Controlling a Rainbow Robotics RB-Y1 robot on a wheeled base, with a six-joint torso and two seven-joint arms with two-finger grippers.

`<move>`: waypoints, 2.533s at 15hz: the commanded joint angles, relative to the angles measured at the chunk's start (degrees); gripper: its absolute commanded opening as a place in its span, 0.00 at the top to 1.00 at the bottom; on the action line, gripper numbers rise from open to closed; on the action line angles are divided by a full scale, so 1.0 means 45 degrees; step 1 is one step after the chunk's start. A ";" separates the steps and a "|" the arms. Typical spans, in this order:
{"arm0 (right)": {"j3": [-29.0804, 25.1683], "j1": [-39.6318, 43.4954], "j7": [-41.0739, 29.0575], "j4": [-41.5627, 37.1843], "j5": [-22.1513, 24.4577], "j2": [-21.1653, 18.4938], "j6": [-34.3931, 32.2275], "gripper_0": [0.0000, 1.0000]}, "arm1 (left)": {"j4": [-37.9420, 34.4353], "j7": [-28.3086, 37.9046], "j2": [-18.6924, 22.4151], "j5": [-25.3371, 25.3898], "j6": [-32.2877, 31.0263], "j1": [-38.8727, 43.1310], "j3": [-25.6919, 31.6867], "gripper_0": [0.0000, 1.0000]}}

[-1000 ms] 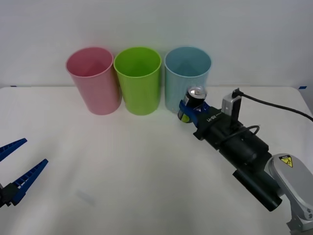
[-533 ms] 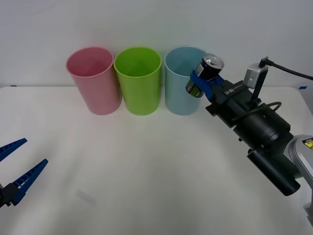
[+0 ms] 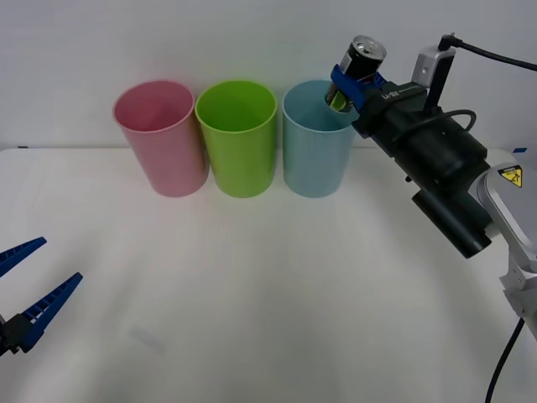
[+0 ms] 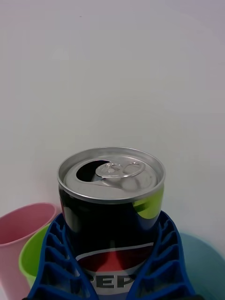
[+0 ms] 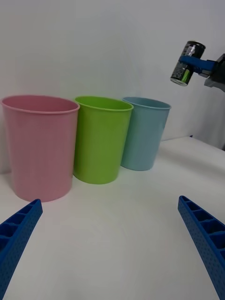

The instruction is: Grasp the object on the table and drop it into the matching bin: aluminum can to the light blue bin, PET bottle to the pink bin.

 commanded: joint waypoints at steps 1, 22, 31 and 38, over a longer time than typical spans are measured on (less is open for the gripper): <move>-0.0374 -0.1263 -0.0017 0.1533 0.0832 0.0548 0.0033 1.00 | 0.0000 0.0000 0.0000 0.0000 0.0000 0.0001 0.0000 0.00; -0.0726 -0.3353 0.0335 0.4697 0.2336 0.1779 0.0326 0.00 | 0.0000 0.0000 0.0000 0.0000 0.0000 0.0001 0.0000 0.00; -0.0804 -0.3080 0.0491 0.4423 0.2336 0.1720 0.0326 0.00 | 0.0000 0.0000 0.0000 0.0000 0.0000 0.0001 0.0000 0.00; -0.0667 -0.0540 0.0433 0.1435 0.2336 0.0705 0.0169 0.00 | 0.0000 0.0000 0.0000 0.0000 0.0000 0.0001 0.0000 0.00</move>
